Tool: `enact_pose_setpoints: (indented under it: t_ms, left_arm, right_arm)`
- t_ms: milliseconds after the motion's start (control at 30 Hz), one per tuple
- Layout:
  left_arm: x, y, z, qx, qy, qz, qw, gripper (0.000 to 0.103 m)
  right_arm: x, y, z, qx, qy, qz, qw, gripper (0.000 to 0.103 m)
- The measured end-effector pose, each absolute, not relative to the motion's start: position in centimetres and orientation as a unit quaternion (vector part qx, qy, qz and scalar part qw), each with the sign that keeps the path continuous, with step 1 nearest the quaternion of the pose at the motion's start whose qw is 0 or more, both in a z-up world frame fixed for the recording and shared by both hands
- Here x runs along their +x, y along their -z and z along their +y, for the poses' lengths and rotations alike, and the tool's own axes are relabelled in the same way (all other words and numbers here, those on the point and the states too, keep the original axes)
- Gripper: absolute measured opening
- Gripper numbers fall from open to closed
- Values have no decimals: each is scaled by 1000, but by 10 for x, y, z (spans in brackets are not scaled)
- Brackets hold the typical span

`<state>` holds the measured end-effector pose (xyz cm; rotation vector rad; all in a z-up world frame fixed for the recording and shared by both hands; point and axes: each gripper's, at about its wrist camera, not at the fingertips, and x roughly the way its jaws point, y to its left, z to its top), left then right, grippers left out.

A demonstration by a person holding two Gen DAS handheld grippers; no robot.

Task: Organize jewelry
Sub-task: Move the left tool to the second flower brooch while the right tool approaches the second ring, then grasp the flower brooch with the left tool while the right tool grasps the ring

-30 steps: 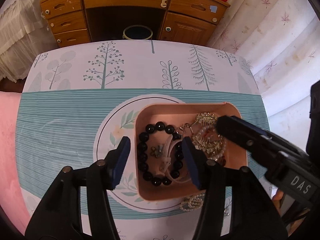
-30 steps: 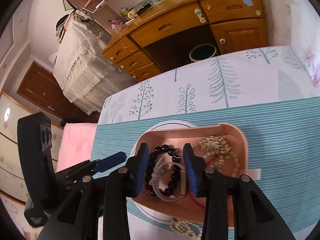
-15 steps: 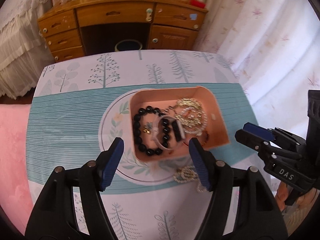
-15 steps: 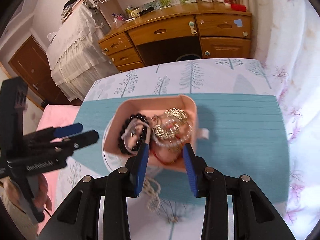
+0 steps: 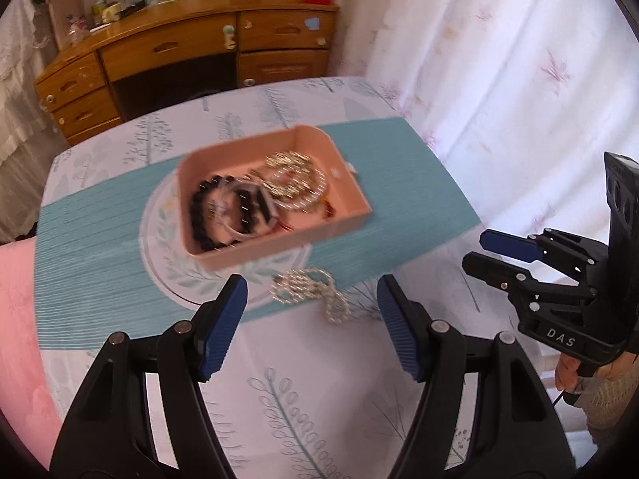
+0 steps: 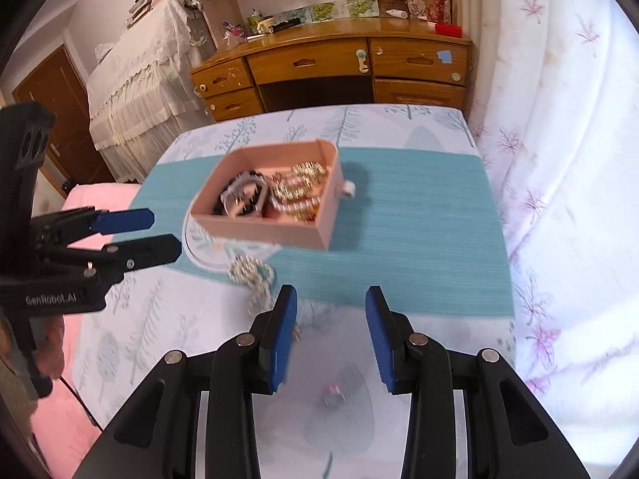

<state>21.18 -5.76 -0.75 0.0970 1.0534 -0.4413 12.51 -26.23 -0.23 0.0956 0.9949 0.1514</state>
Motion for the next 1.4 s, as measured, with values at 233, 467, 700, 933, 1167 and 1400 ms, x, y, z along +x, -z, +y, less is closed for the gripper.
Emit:
enact_pose_setpoints:
  t_ms: [233, 467, 700, 933, 1167, 1400]
  left_arm:
    - [184, 53, -80, 49, 220, 510, 830, 65]
    - [170, 86, -105, 88, 232, 510, 823, 65]
    - [169, 103, -125, 111, 250, 515, 812, 65]
    - [181, 116, -130, 94, 245, 533, 805, 61]
    - [189, 115, -127, 80, 247, 535, 804, 55]
    - [192, 113, -129, 78, 256, 537, 800, 39]
  right_arm:
    - [81, 43, -268, 48, -67, 488, 869, 36]
    - [53, 80, -258, 30, -76, 486, 870, 36]
    - [58, 99, -244, 22, -93, 487, 868, 36]
    - [71, 107, -238, 1, -106, 486, 868, 31]
    - [82, 113, -229, -20, -108, 476, 872, 26]
    - [86, 115, -232, -12, -104, 475, 874, 16]
